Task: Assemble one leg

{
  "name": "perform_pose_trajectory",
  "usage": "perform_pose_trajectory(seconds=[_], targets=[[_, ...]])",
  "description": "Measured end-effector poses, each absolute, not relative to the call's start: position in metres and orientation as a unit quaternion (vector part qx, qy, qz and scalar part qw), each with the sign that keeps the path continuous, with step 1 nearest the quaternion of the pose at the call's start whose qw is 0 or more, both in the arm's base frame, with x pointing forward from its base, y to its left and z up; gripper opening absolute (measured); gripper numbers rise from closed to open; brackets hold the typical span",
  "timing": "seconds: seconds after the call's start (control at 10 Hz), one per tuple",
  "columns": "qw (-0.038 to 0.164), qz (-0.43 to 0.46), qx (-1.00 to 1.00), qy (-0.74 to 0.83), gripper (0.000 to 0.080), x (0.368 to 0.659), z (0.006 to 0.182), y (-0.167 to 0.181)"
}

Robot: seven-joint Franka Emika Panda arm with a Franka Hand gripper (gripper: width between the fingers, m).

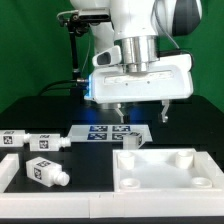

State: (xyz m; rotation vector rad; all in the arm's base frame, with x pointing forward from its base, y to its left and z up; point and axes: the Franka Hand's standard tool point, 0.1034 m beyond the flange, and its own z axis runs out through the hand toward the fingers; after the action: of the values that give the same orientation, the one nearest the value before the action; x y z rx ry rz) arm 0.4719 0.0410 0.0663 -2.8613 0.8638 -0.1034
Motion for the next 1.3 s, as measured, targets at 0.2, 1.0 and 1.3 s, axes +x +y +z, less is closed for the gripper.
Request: perform_pose_trajectory(seconds=[0.2,1.0,1.3], targets=[[0.078,-0.039,-0.930,0.357,0.0649,0.466,0.054,0.038],[0.075,0.044,-0.955,0.284,0.0649,0.463,0.055,0.026],[0.113,0.133,-0.942,0.286,0.0649,0.451,0.054,0.025]])
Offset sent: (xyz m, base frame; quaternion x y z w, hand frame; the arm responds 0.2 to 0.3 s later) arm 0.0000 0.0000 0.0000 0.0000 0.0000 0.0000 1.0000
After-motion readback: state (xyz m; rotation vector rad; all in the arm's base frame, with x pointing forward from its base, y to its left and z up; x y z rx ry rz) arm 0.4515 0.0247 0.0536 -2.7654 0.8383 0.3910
